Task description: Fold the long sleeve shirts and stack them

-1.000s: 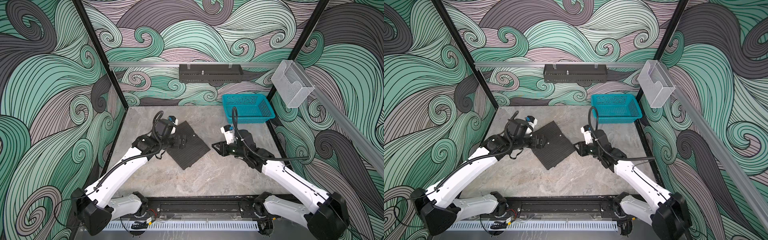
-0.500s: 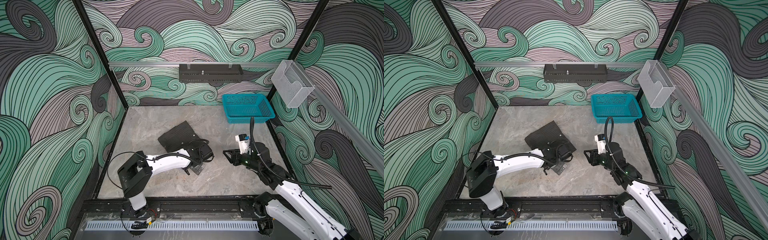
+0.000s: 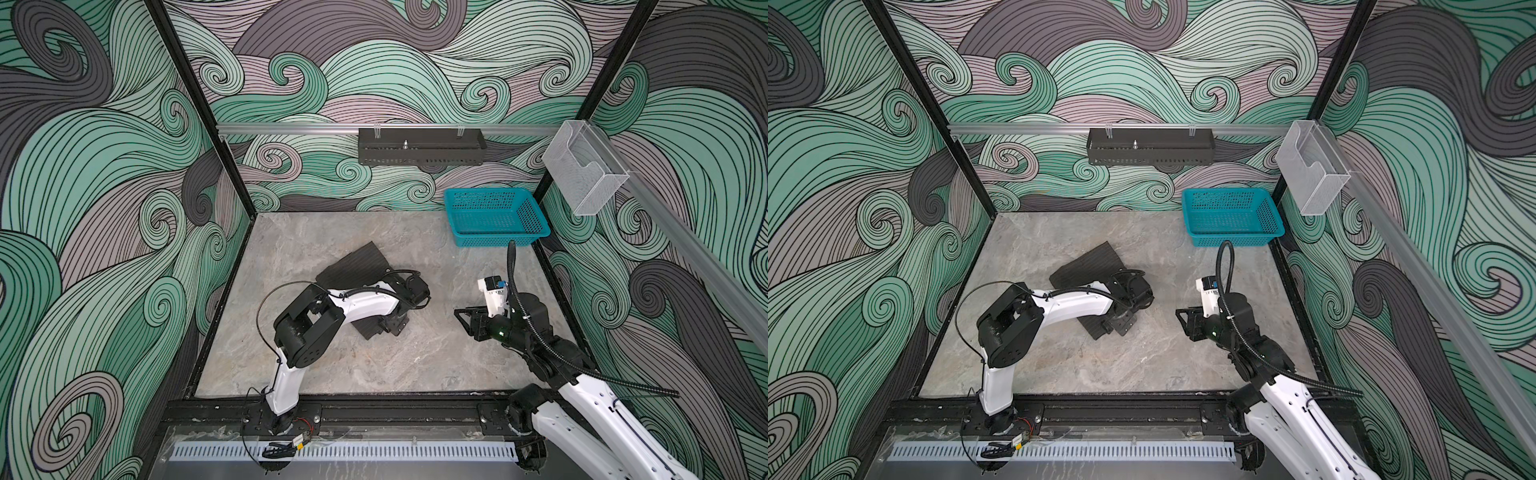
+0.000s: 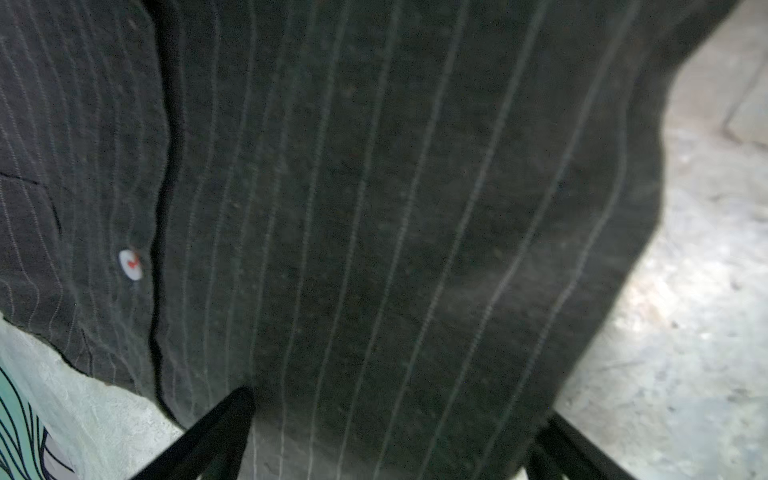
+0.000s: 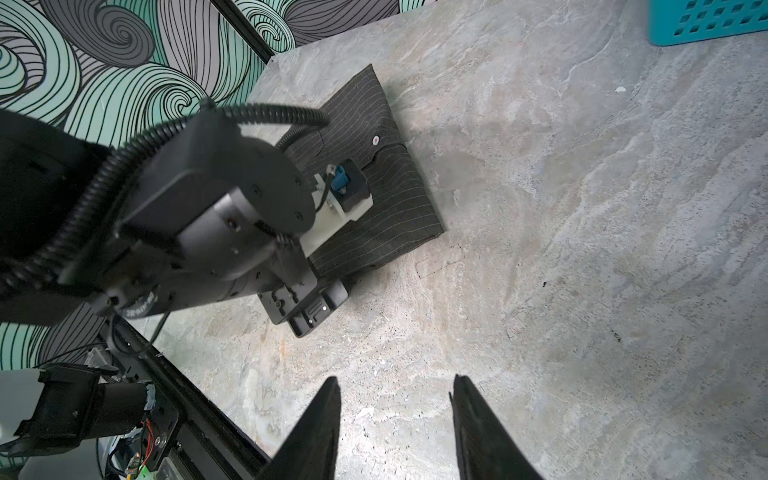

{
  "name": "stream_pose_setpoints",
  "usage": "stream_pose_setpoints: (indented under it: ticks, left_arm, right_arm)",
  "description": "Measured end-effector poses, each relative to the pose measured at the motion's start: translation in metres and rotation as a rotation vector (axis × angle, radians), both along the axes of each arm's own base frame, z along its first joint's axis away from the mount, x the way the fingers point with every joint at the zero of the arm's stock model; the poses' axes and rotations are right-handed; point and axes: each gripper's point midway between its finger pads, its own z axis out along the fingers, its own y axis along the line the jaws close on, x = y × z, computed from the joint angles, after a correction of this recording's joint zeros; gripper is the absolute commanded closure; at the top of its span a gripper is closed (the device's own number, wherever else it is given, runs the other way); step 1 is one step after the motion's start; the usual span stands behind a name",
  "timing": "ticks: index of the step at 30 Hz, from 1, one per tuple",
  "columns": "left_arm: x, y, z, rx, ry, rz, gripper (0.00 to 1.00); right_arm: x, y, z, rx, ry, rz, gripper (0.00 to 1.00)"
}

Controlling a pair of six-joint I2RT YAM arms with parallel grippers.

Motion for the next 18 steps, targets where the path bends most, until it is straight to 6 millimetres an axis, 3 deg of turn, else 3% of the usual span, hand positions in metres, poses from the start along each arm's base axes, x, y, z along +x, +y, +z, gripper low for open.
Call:
stream_pose_setpoints:
  ticks: [8,11,18]
  left_arm:
    - [0.024,0.010,-0.006,-0.006,0.101,0.026,0.04]
    - [0.025,0.009,-0.010,-0.021,0.162,0.025,0.14]
    - [0.029,0.012,-0.019,-0.086,0.290,0.058,0.50]
  right_arm:
    - [0.000,-0.004,-0.004,-0.016,-0.002,-0.004,0.53]
    - [0.000,-0.005,-0.005,-0.021,-0.004,-0.004,0.52]
    - [-0.001,-0.006,0.000,-0.011,-0.023,-0.006,0.52]
